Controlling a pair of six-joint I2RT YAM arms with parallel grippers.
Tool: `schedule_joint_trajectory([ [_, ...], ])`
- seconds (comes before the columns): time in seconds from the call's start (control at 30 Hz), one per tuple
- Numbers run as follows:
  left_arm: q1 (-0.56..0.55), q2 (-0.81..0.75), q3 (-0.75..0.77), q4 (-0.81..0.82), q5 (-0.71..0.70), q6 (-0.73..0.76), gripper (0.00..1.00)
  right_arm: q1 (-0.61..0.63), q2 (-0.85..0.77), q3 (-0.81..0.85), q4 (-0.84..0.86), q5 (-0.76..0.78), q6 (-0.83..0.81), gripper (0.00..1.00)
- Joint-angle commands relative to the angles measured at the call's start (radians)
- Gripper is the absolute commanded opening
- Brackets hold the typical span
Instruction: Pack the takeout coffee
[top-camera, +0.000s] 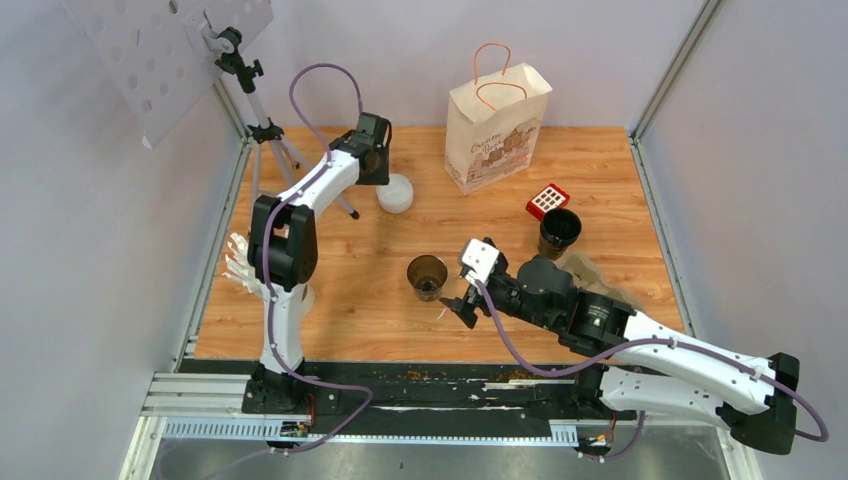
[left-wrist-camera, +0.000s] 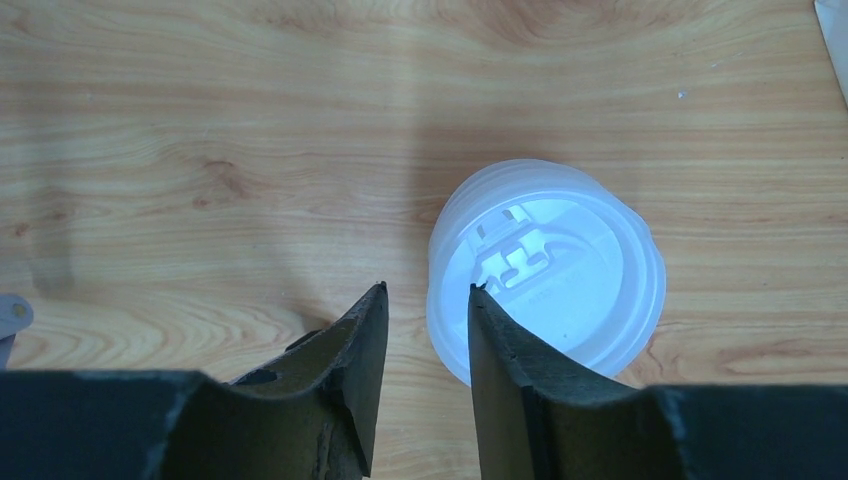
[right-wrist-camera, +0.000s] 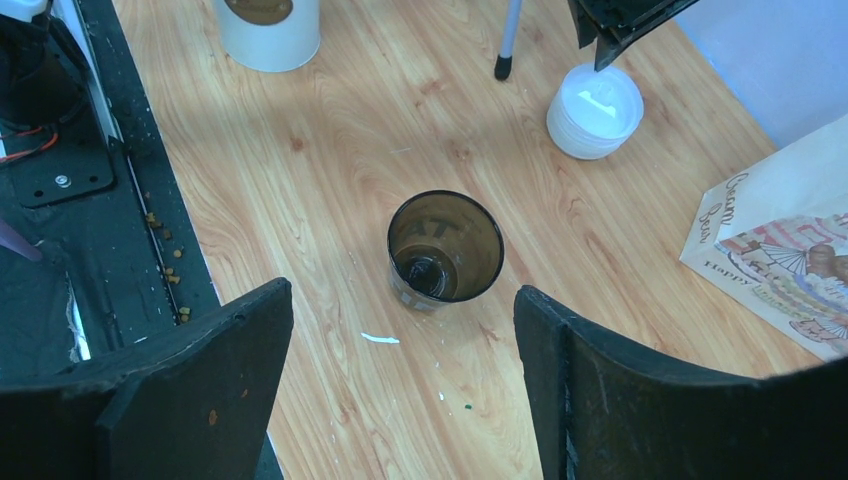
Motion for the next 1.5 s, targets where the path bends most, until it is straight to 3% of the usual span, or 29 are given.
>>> schedule_joint_trajectory([
  [0.0,0.009,0.018,0.030,0.041,0.014,0.028,0.42,0.008,0.018,-0.005,0.046,0.011,-0.005,0.81],
  [0.33,0.014,0.043,0.033,0.032,0.012,0.036,0.33,0.007,0.025,-0.016,0.048,0.009,-0.001,0.81],
  [0.6,0.014,0.024,0.041,0.022,0.052,0.044,0.07,0.008,0.042,-0.012,0.059,0.002,-0.019,0.81],
  [0.77,0.014,0.001,0.067,-0.017,0.043,0.049,0.01,0.008,0.056,-0.006,0.059,0.000,-0.003,0.81],
  [1.23,0.014,-0.103,0.080,-0.106,0.031,0.056,0.00,0.006,0.133,0.097,-0.026,0.040,0.165,0.81],
  [1.47,0.014,-0.213,0.055,-0.161,0.091,0.044,0.00,0.006,0.117,0.071,0.073,0.061,0.162,0.85],
])
